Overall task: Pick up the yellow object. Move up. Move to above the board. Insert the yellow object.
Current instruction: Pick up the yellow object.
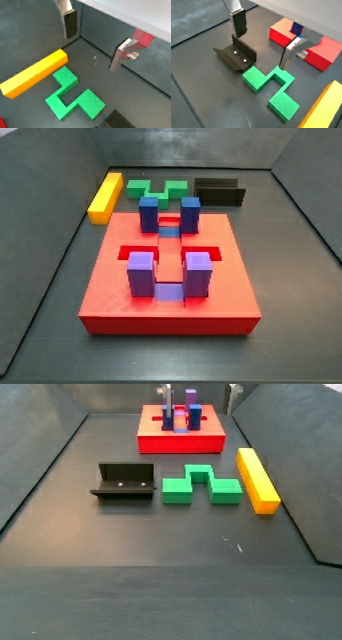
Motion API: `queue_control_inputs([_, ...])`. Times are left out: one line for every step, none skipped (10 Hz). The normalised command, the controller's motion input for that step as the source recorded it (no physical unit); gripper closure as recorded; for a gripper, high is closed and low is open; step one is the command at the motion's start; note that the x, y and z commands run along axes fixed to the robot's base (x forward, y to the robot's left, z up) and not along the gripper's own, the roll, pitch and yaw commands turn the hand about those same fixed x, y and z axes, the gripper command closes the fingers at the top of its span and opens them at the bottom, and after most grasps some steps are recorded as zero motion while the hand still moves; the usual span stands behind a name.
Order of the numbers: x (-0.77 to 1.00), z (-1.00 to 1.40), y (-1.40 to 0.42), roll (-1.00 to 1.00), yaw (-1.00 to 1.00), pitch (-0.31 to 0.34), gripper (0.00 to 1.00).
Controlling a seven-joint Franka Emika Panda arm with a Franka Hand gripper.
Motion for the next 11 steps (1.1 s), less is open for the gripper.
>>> queue_control_inputs([0.0, 0.0, 0.0, 0.01, 0.0, 0.0, 0.0])
queue_control_inputs([0.17, -0.04, 0.0, 0.0, 0.0, 0.004, 0.0])
queue_control_inputs([0.0, -0.27, -0.3, 0.06, 0.0, -0.03, 0.0])
queue_control_inputs([-0.05, -0.39, -0.24, 0.01, 0.07, -0.069, 0.0])
queue_control_inputs([-0.57, -0.44, -0.31, 0.02, 0.0, -0.091, 0.0])
queue_control_inputs([-0.72, -0.32, -0.13, 0.0, 0.0, -0.139, 0.0])
queue_control_inputs([-0.77, -0.26, 0.0, -0.07, 0.0, -0.164, 0.0])
queue_control_inputs([-0.87, -0.19, 0.0, -0.1, 0.0, -0.213, 0.0])
queue_control_inputs([-0.8, -0.15, 0.0, -0.11, 0.0, -0.233, 0.0])
queue_control_inputs([-0.61, -0.14, 0.0, -0.09, -0.03, -0.209, 0.0])
queue_control_inputs([-0.4, -0.14, 0.0, -0.11, 0.0, -0.159, 0.0])
